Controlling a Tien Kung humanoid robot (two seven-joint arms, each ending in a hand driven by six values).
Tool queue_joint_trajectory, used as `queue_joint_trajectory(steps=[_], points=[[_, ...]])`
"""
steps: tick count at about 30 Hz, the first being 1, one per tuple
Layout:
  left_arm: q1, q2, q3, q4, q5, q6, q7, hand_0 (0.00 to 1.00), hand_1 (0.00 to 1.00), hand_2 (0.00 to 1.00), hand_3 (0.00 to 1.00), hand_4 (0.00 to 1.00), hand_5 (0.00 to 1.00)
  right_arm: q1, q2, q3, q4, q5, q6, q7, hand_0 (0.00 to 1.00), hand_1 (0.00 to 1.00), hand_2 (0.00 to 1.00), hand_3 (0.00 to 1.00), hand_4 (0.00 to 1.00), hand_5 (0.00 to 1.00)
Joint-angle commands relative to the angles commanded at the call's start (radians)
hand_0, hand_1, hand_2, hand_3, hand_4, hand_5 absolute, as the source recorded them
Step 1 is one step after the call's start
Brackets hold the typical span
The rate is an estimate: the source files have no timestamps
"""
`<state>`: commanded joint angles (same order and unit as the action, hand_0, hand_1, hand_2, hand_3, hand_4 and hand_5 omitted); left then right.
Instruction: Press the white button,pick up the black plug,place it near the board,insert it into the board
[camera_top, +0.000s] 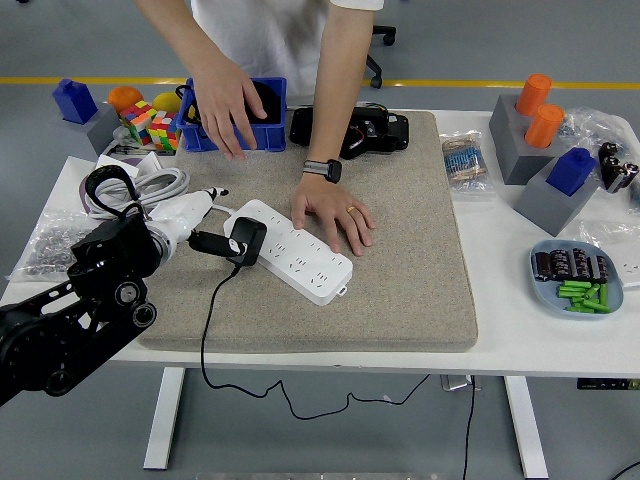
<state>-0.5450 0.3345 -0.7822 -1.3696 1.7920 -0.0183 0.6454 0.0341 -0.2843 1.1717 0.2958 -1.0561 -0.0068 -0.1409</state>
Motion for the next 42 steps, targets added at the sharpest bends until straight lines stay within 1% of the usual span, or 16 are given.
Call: queue_joint_trajectory(steps=[4, 9, 10, 11, 12, 13, 16, 17, 21, 22, 23, 25, 28, 29, 40, 42], points=[[0.021, 0.006, -0.007, -0.018, 0.028, 0.078, 0.000, 0.981, 0.998, 0.998, 0.998, 0.998, 0.557, 0.001, 0.001, -0.001, 0.000, 0.000, 0.000, 0.000, 0.629, 0.629, 0.610, 0.591, 0.685, 0.417], [0.058, 0.010, -0.020, -0.030, 0.004, 0.153, 0.000, 0.990, 0.998, 0.998, 0.998, 0.998, 0.569, 0.003, 0.001, -0.001, 0.001, 0.000, -0.001, 0.001, 0.630, 0.630, 0.610, 0.592, 0.685, 0.417], [0.068, 0.012, -0.022, -0.032, 0.004, 0.173, -0.018, 0.990, 0.998, 0.998, 0.998, 0.998, 0.569, 0.003, 0.001, -0.001, 0.000, 0.000, -0.001, 0.001, 0.630, 0.630, 0.610, 0.592, 0.685, 0.417], [0.073, 0.013, -0.023, -0.032, 0.002, 0.188, -0.034, 0.986, 0.990, 0.956, 0.945, 0.998, 0.636, 0.003, 0.001, 0.000, 0.000, 0.000, -0.001, 0.000, 0.630, 0.630, 0.610, 0.592, 0.686, 0.416], [0.079, 0.014, -0.025, -0.033, 0.001, 0.205, -0.054, 0.986, 0.990, 0.956, 0.945, 0.998, 0.636, 0.003, 0.000, -0.001, 0.000, 0.000, -0.001, 0.000, 0.630, 0.630, 0.610, 0.592, 0.686, 0.416], [0.092, 0.019, -0.031, -0.033, 0.000, 0.235, -0.098, 0.986, 0.990, 0.956, 0.945, 0.998, 0.636, 0.004, 0.000, -0.001, 0.001, 0.000, -0.001, 0.001, 0.630, 0.630, 0.610, 0.592, 0.686, 0.416], [0.119, 0.031, -0.045, -0.029, -0.002, 0.287, -0.193, 0.986, 0.990, 0.956, 0.945, 0.998, 0.636, 0.004, -0.002, -0.004, 0.001, 0.000, -0.001, 0.001, 0.630, 0.630, 0.610, 0.592, 0.686, 0.416], [0.132, 0.037, -0.052, -0.027, -0.001, 0.302, -0.224, 0.929, 0.918, 0.825, 0.792, 0.934, 0.652, 0.004, -0.002, -0.004, 0.001, 0.000, -0.002, 0.002, 0.631, 0.630, 0.610, 0.591, 0.686, 0.415], [0.166, 0.058, -0.067, -0.025, -0.013, 0.325, -0.323, 0.929, 0.918, 0.825, 0.792, 0.934, 0.652, 0.003, -0.003, -0.007, 0.000, 0.000, -0.002, 0.002, 0.631, 0.630, 0.610, 0.591, 0.686, 0.415], [0.173, 0.062, -0.068, -0.026, -0.011, 0.328, -0.337, 0.929, 0.918, 0.825, 0.792, 0.934, 0.652, 0.003, -0.003, -0.008, 0.000, 0.000, -0.002, 0.002, 0.631, 0.630, 0.610, 0.591, 0.686, 0.415], [0.178, 0.065, -0.068, -0.026, -0.010, 0.330, -0.345, 0.896, 0.862, 0.757, 0.744, 0.913, 0.621, 0.003, -0.003, -0.008, 0.001, 0.001, -0.002, 0.002, 0.631, 0.631, 0.610, 0.594, 0.687, 0.415], [0.191, 0.073, -0.068, -0.025, -0.009, 0.335, -0.365, 0.896, 0.862, 0.757, 0.744, 0.913, 0.621, 0.004, -0.004, -0.010, 0.001, 0.001, -0.002, 0.002, 0.631, 0.631, 0.610, 0.594, 0.687, 0.415], [0.202, 0.081, -0.068, -0.022, -0.003, 0.334, -0.377, 0.896, 0.862, 0.757, 0.744, 0.913, 0.621, 0.005, -0.005, -0.013, 0.002, 0.002, -0.002, 0.003, 0.631, 0.631, 0.610, 0.594, 0.687, 0.415], [0.204, 0.083, -0.067, -0.020, -0.002, 0.333, -0.380, 0.878, 0.830, 0.709, 0.722, 0.904, 0.603, 0.005, -0.005, -0.014, 0.002, 0.002, -0.002, 0.003, 0.630, 0.630, 0.610, 0.591, 0.687, 0.414], [0.198, 0.087, -0.025, -0.012, -0.006, 0.321, -0.398, 0.875, 0.822, 0.702, 0.718, 0.884, 0.583, 0.008, -0.007, -0.016, 0.002, 0.006, -0.004, 0.007, 0.630, 0.628, 0.608, 0.592, 0.687, 0.413], [0.198, 0.087, -0.014, -0.015, -0.005, 0.323, -0.407, 0.871, 0.825, 0.727, 0.741, 0.882, 0.582, 0.007, -0.008, -0.017, 0.002, 0.006, -0.004, 0.007, 0.629, 0.628, 0.609, 0.592, 0.687, 0.412]])
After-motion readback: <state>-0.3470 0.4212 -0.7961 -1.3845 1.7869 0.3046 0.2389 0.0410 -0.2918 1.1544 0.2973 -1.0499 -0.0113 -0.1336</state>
